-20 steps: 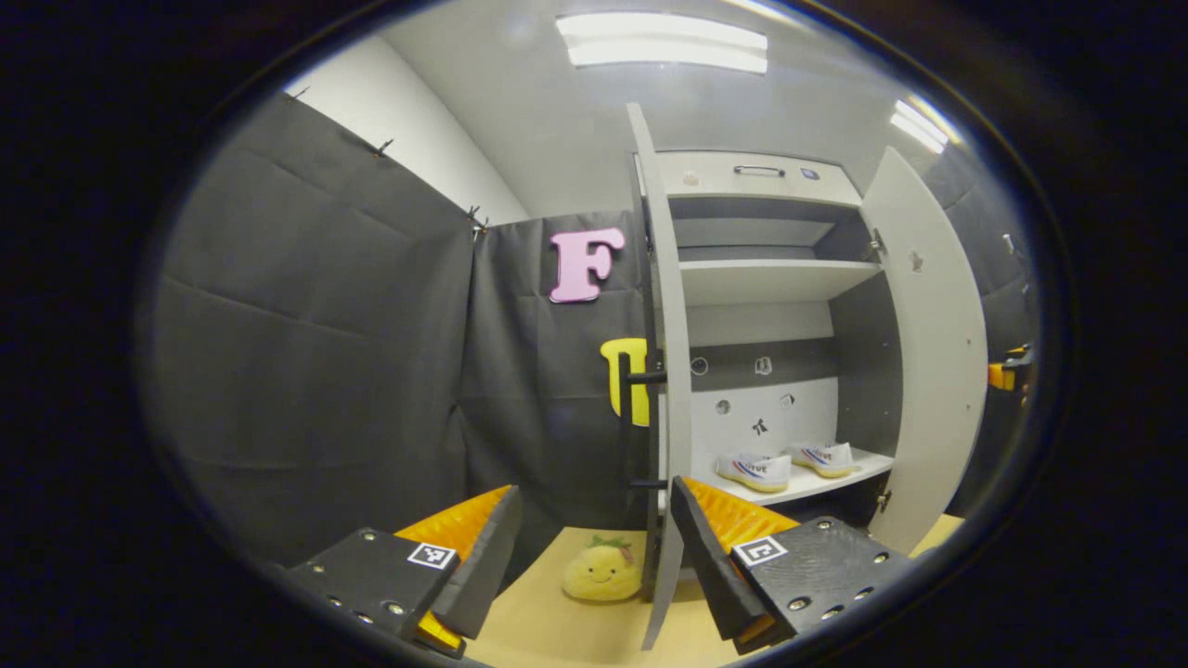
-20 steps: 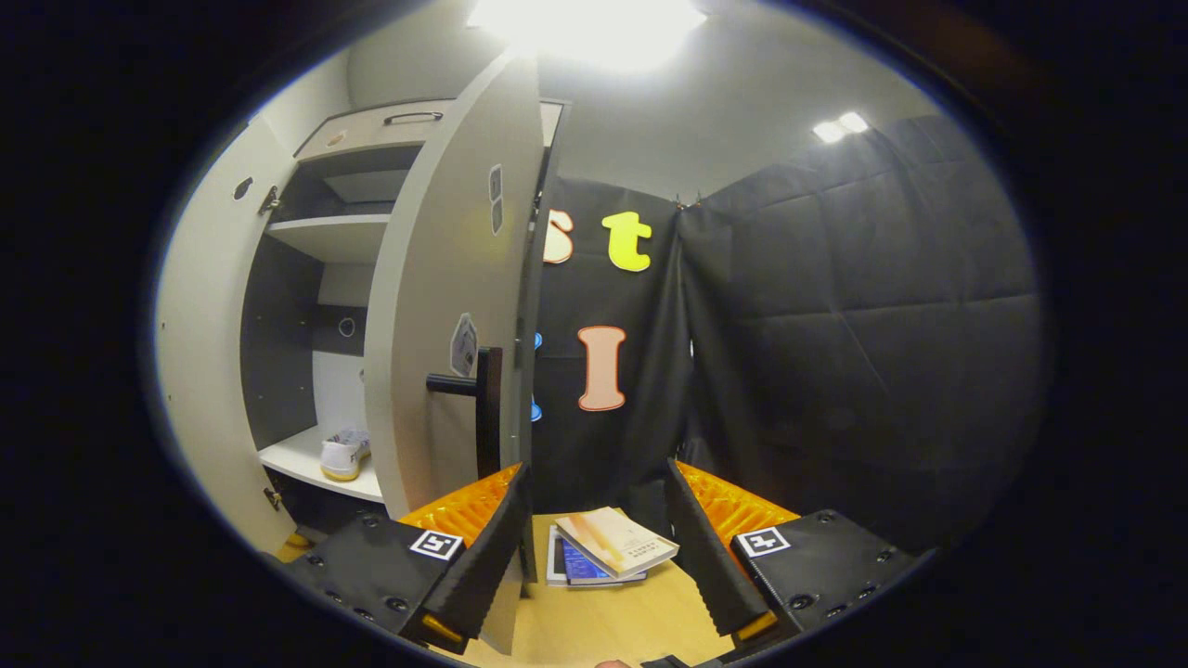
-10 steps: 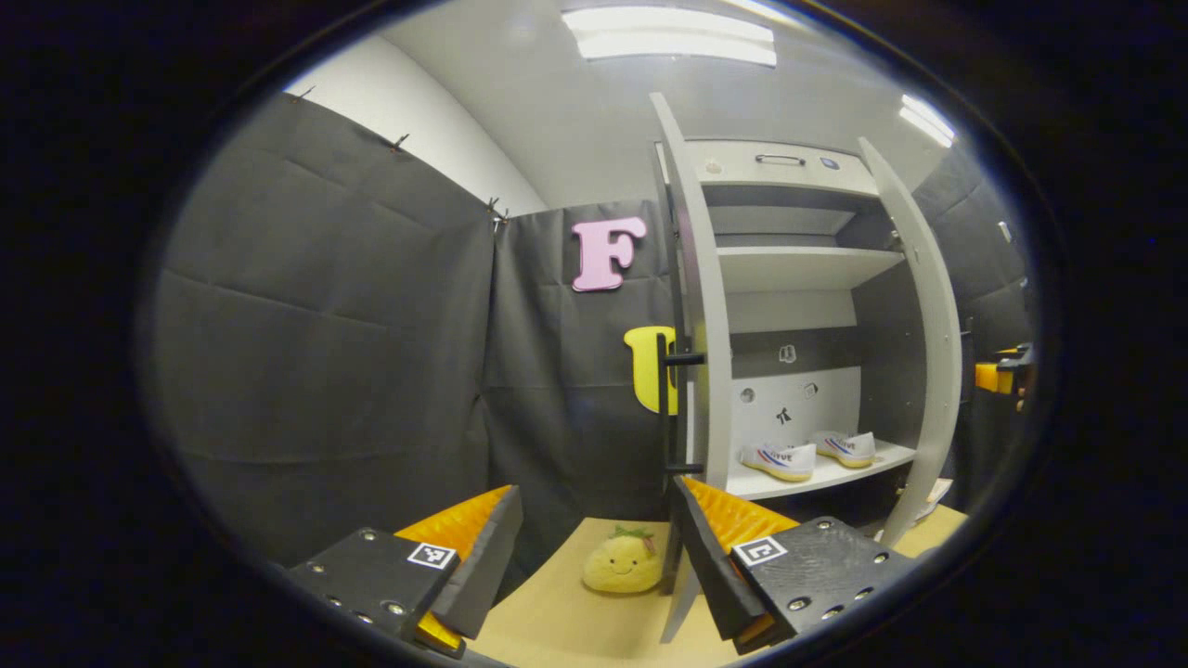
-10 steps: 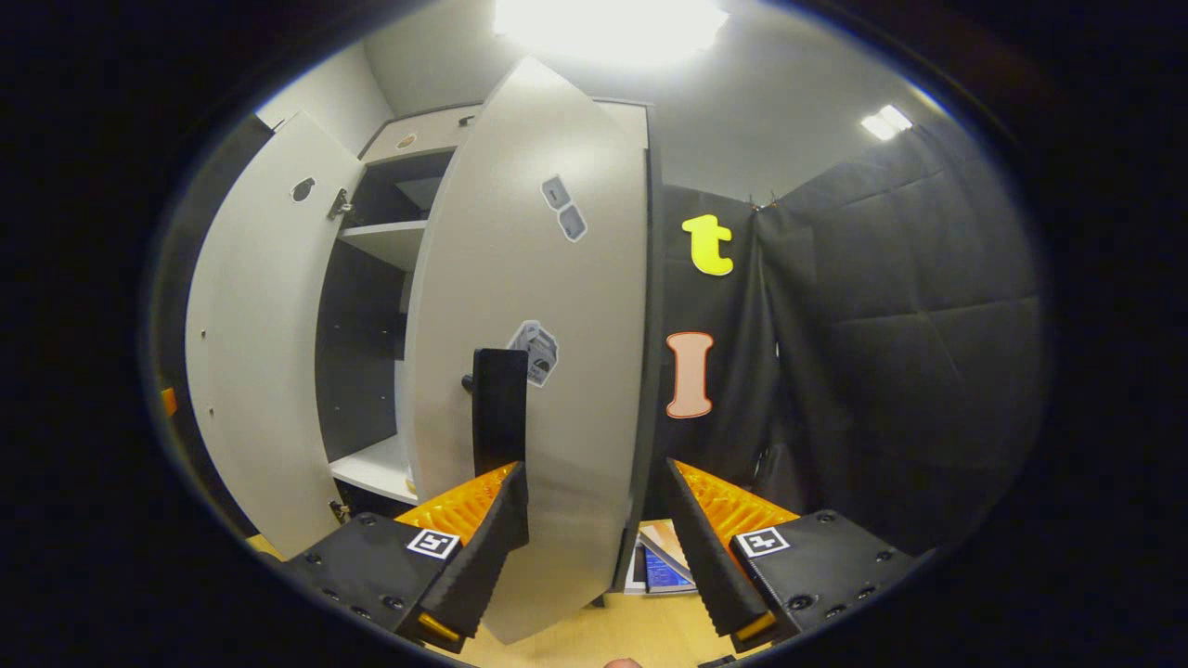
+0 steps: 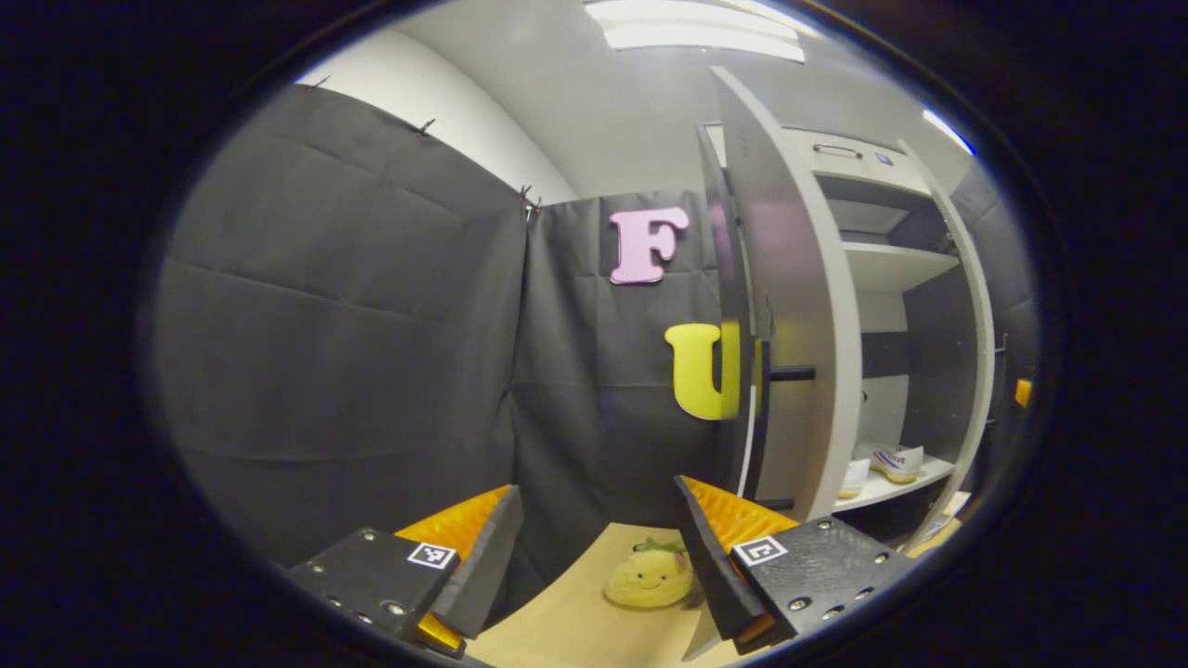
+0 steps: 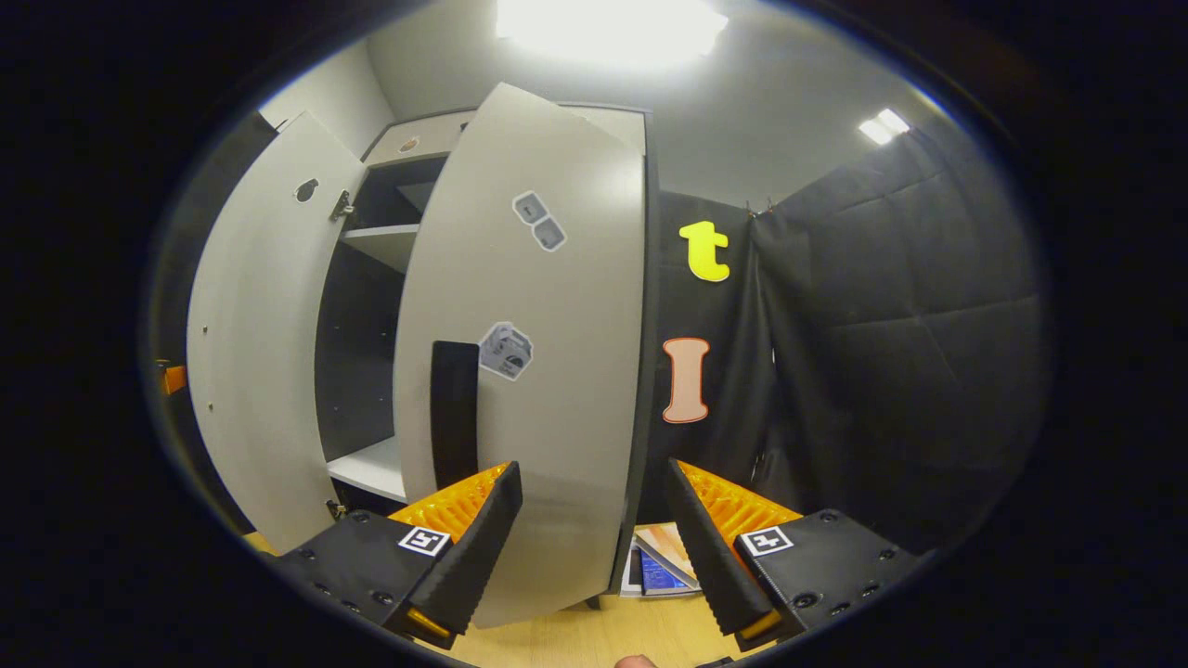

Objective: Grab one shoe with the right hand and put it into the shoe cabinet, grab the other shoe with the left hand and put it into the shoe cabinet; then close the right door with the right hand and the left door with the left hand.

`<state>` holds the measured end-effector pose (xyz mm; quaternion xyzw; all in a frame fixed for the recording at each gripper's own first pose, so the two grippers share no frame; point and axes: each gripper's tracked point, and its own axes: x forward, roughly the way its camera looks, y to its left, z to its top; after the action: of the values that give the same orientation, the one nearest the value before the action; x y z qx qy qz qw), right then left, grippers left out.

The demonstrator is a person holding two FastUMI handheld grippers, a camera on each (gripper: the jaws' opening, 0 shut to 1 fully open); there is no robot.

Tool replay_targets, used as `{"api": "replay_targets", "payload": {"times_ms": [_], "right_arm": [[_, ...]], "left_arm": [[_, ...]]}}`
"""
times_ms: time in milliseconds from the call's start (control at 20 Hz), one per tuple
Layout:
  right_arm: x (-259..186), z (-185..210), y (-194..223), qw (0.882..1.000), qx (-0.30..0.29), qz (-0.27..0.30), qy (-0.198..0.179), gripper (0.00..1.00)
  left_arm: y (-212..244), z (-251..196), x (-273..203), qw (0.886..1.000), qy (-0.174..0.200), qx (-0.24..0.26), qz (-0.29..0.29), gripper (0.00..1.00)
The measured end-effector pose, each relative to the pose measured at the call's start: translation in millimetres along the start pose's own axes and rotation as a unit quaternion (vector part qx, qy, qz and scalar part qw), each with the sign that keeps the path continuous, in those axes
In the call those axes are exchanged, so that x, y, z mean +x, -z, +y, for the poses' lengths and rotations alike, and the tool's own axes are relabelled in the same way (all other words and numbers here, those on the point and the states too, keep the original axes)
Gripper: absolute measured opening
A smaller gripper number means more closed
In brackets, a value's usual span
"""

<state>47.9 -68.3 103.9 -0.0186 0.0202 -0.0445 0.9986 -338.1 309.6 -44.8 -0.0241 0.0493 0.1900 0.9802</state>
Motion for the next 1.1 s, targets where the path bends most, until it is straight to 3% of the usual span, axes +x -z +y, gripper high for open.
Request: {"api": "replay_targets", "payload": {"times_ms": [150,300,450,750,1100], "right_arm": [[-3.1,-26.6,7.0,1.0,0.002,0.007,0.022,0.96],[-4.8,-47.2,15.5,0.999,0.003,0.016,0.039,0.96],[-3.7,-57.9,23.1,0.999,0.008,0.022,0.048,0.96],[1.4,-49.4,39.6,0.998,0.011,0.039,0.043,0.98],[11.3,-36.4,43.4,0.998,0.009,0.043,0.034,0.96]], "left_arm": [[2.5,-5.6,17.5,1.0,0.0,-0.014,0.008,0.93],[-0.5,-30.0,23.1,0.999,0.027,-0.023,0.002,0.93],[-2.8,-35.9,23.8,1.0,0.028,0.007,-0.012,0.91],[1.4,-59.5,14.4,0.998,0.062,-0.027,-0.001,0.92],[3.0,-128.5,5.4,0.99,0.123,-0.065,-0.004,0.92]]}}
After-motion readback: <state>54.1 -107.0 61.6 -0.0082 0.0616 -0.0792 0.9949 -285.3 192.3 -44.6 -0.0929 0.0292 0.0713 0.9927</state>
